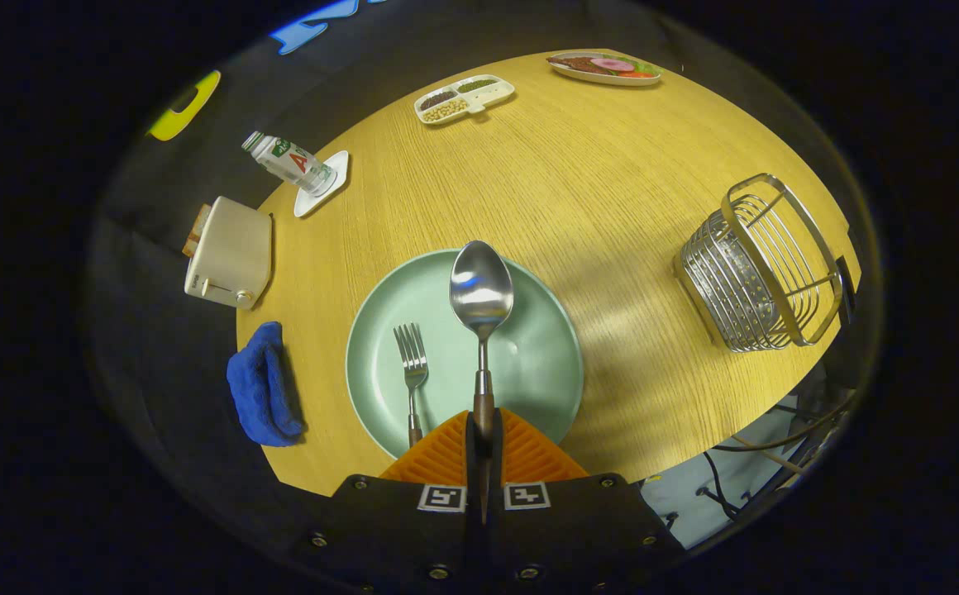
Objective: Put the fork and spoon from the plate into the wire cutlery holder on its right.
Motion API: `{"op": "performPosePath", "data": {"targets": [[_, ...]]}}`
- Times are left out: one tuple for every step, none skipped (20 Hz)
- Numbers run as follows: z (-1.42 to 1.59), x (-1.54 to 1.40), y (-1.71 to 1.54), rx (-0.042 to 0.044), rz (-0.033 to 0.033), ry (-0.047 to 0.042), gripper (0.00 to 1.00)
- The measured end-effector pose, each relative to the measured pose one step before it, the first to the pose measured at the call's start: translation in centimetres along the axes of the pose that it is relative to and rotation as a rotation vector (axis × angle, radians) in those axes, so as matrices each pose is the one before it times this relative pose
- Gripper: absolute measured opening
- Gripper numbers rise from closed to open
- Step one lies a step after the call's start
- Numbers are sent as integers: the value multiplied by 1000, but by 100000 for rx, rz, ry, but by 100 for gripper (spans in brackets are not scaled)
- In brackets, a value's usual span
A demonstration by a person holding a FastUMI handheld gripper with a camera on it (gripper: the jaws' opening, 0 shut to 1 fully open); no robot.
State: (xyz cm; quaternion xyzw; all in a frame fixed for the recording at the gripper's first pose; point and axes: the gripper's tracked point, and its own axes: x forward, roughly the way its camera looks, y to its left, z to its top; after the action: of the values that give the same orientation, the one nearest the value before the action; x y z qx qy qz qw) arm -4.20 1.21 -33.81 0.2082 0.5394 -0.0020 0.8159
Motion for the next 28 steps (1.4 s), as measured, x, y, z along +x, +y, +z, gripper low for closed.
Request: {"op": "performPosePath", "data": {"targets": [[305, -486, 32, 723, 642, -1007, 2], [325, -537, -69, 633, 447, -1332, 2], [462, -599, -101, 721, 345, -1507, 3], [479, -572, -76, 1033, 432, -1574, 2], [434, -637, -89, 1385, 616, -1483, 2], [368, -577, -122, 1490, 652, -1366, 2], [459, -682, -231, 1715, 577, -1384, 2], [400, -591, -209, 1765, 334, -1301, 3], [417, -625, -405, 1436, 57, -1230, 2], [446, -590, -441, 1421, -39, -1870, 2], [560, -670, -522, 1359, -348, -2033, 2], [453, -537, -555, 1242, -410, -2065, 2], [491, -485, -615, 1325, -728, -1764, 3], [338, -465, -598, 1671, -571, -1619, 3], [364, -363, -542, 1931, -473, -1139, 2], [80, -260, -592, 1739, -465, -916, 3], [175, -249, -656, 1437, -780, -745, 3], [75, -169, -684, 1425, -714, -439, 3], [63, -213, -573, 1538, -520, -149, 3], [-92, -131, -521, 1703, -425, 147, 3], [-223, -120, -569, 1731, -265, 692, 2], [-218, -51, -454, 1959, -255, 755, 2], [-250, -45, -529, 1948, -527, 1123, 2], [-324, 98, -533, 1811, -986, 1130, 2], [-412, 56, -620, 1442, -1158, 1344, 3], [-298, 151, -388, 1238, -1045, 1055, 2], [-290, 20, -380, 777, -813, 1046, 2], [-195, 38, -240, 865, -350, 709, 3]]}}
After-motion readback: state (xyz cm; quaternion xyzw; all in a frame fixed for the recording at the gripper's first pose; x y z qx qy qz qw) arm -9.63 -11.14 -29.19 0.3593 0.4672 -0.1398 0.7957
